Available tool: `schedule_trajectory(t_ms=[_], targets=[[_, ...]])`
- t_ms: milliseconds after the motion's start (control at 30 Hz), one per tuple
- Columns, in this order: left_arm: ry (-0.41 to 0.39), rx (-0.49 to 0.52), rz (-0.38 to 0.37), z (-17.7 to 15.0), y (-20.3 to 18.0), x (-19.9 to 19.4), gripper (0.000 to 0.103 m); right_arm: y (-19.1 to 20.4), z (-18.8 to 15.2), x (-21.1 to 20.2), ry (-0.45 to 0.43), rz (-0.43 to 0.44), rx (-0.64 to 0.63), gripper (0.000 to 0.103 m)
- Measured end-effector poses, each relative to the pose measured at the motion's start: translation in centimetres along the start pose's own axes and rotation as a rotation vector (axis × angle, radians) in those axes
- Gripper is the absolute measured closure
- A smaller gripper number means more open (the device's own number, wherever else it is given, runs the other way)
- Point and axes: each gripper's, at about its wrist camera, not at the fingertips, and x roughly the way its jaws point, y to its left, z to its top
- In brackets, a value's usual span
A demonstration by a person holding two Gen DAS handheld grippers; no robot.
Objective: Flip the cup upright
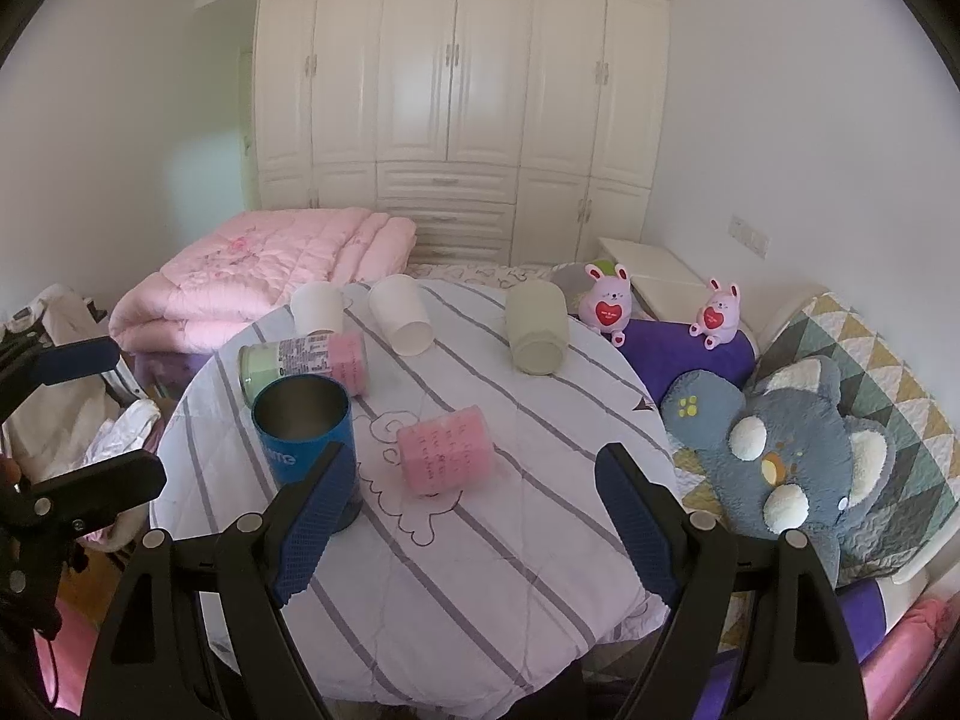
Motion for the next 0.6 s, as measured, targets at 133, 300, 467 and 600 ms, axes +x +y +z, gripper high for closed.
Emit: schedule_trajectory(t_ms=[133, 300, 467, 600], targets=[[-0.002, 0.002, -0.006, 0.01, -0.04, 0.08, 0.0, 0.13, -0.02, 0.04, 0.004, 0.001, -0.005, 0.02], [0.009, 0.014, -0.007, 0.03, -0.16, 0.45, 0.0, 0.36, 0.06, 0.2, 0.01, 0.003, -0.01, 0.02], [0.007, 0.014, -0.005, 0.06, -0.2, 0.46, 0.0, 0.48, 0.16, 0.38, 0.015, 0.006, -0.008, 0.02], [0.003, 0.011, 0.002, 0.01, -0.09, 0.48, 0.0, 0.5, 0.15, 0.41, 0.013, 0.006, -0.011, 0.02]])
